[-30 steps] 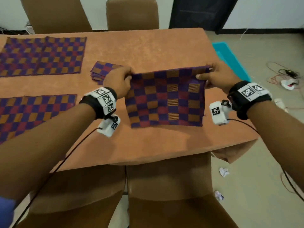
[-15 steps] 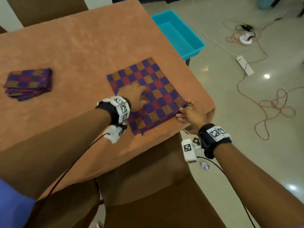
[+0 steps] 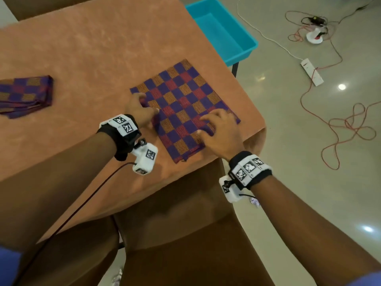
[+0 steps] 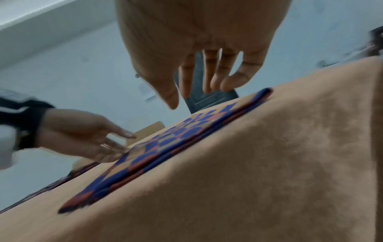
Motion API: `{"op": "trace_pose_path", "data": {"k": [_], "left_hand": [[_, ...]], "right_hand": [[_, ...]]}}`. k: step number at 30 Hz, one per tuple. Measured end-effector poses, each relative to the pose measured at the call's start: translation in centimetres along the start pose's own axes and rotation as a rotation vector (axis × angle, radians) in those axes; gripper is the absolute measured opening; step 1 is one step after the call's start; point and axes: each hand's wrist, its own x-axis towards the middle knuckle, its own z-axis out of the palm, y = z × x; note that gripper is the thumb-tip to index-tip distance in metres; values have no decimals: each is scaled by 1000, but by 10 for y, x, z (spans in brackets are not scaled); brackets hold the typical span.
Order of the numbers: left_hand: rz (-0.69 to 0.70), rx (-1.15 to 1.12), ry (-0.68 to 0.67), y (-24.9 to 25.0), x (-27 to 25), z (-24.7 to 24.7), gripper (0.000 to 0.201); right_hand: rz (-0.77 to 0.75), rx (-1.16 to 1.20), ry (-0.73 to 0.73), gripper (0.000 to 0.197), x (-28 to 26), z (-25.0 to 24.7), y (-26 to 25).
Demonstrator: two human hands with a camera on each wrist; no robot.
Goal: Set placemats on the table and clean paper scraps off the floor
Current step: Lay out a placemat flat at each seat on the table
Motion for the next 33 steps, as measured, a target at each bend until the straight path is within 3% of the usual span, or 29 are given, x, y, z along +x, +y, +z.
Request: {"op": "trace_pose_path", "data": {"k": [3, 5, 10, 15, 18, 20, 22, 24, 29, 33], "left_hand": [[-135, -224, -14, 3, 11, -2, 70], [-178, -287, -58, -3, 22, -4, 74], [-103, -153, -125, 2, 7, -9, 42], [59, 100, -166, -9, -14, -5, 39], [223, 323, -270, -13, -26, -6, 65], [282, 487, -396, -19, -32, -10, 87], [329, 650, -454, -24, -39, -12, 96], [432, 749, -385, -27, -47, -10, 90], [673, 651, -148, -19, -51, -15, 34], [762, 589, -88, -27, -51, -45, 30]], "right_hand": [[-171, -152, -263, 64, -5, 26, -23], [-242, -289, -357, 70, -9, 38, -30], [-278, -258, -410, 72, -11, 36, -15], [-264, -235, -377, 51, -10, 35, -17], [-256, -173, -334, 40, -6, 36, -16], [-238, -106, -329, 40, -2, 36, -16], [-217, -79, -334, 38, 3, 33, -17], [-221, -62, -311, 37, 6, 32, -20], [-248, 101, -141, 37, 6, 38, -35], [-319, -3, -122, 45, 5, 45, -41]]}}
